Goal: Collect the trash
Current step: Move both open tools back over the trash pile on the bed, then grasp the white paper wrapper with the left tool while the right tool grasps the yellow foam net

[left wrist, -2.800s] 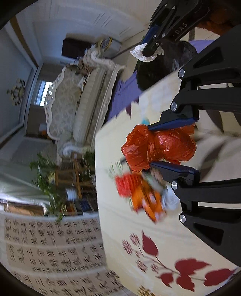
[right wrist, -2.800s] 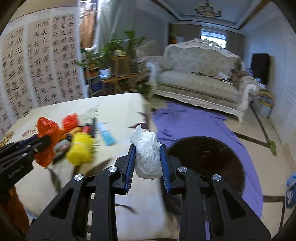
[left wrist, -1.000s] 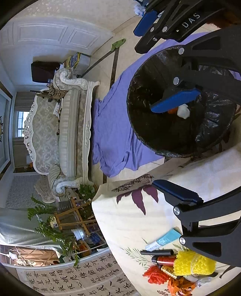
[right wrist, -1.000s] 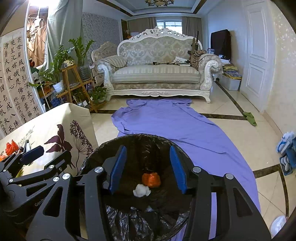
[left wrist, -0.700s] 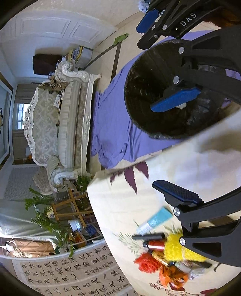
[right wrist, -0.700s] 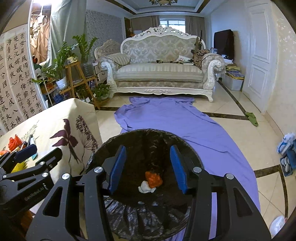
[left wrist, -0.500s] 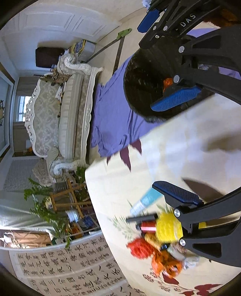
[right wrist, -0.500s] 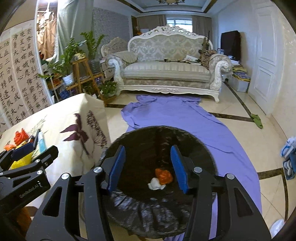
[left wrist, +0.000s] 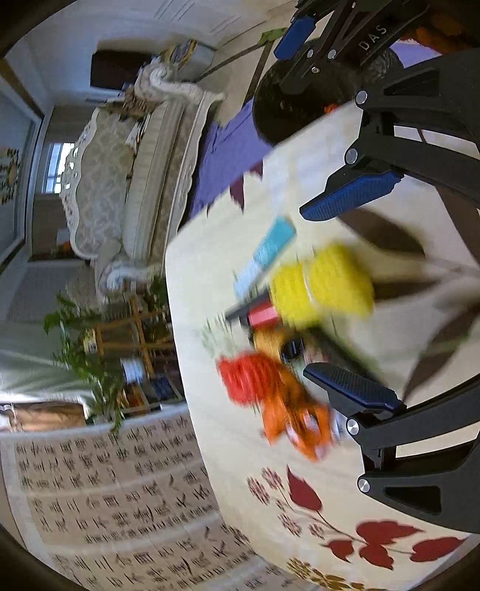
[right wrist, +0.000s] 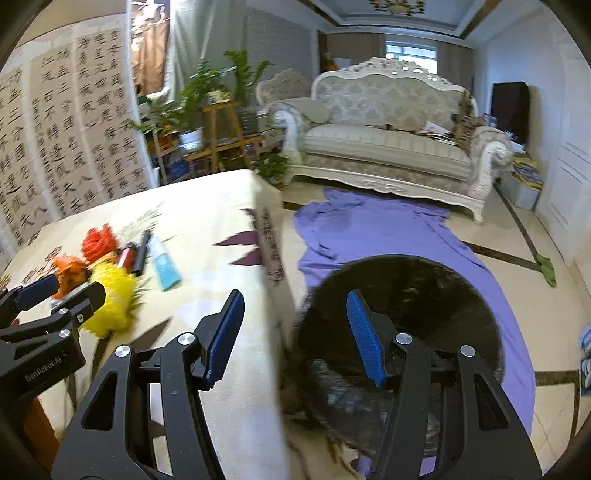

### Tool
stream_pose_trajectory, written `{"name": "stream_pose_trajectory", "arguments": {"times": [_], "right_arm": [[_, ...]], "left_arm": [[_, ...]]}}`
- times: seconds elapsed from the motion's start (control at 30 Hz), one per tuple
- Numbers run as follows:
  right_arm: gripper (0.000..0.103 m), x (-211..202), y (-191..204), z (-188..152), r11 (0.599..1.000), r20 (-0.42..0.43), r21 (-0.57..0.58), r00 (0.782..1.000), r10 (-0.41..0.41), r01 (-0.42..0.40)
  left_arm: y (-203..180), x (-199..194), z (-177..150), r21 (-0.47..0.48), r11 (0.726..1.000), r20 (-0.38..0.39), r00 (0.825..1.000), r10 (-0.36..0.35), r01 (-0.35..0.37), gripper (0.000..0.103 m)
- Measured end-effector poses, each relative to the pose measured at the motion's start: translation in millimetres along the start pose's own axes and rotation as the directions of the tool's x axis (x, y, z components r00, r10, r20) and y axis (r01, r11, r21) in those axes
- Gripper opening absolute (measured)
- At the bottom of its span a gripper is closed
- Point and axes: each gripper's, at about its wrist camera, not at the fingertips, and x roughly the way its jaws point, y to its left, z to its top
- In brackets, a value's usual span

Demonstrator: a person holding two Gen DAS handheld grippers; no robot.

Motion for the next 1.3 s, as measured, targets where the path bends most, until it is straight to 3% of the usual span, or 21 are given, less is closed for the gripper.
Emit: {"name": "stream_pose_trajectory", "arguments": {"times": [0.33,0.5,0.87,1.3], "right_arm": [[0.057,5.1,57.7,3.7,0.99,-0.031,-0.09,0.994,0.102,-0.105],[0.057,7.4,86.1,4.8,0.98,-0.046,-0.13,0.988,0.148,-0.153],[0.058,16.2,138.9,8.7,0.953,-0.073,-0.2,0.974,0.215,-0.226],[0.058,20.1,158.5,8.1,0.945,-0.096,-0.227,0.971,0.219,-0.236]], "left_arm": [[72.6,-4.7,-19.4,-0.096,0.988,-0.025,0.993,0.119,-0.12,0.077],[96.4,-0.1,-28.0,-0.135,0.98,-0.052,0.988,0.143,-0.149,0.077],[114.3,2.4,-37.9,-0.162,0.976,-0.073,0.988,0.138,-0.148,0.077],[130.4,0.3,-41.9,-0.189,0.969,-0.08,0.986,0.147,-0.16,0.077]]}}
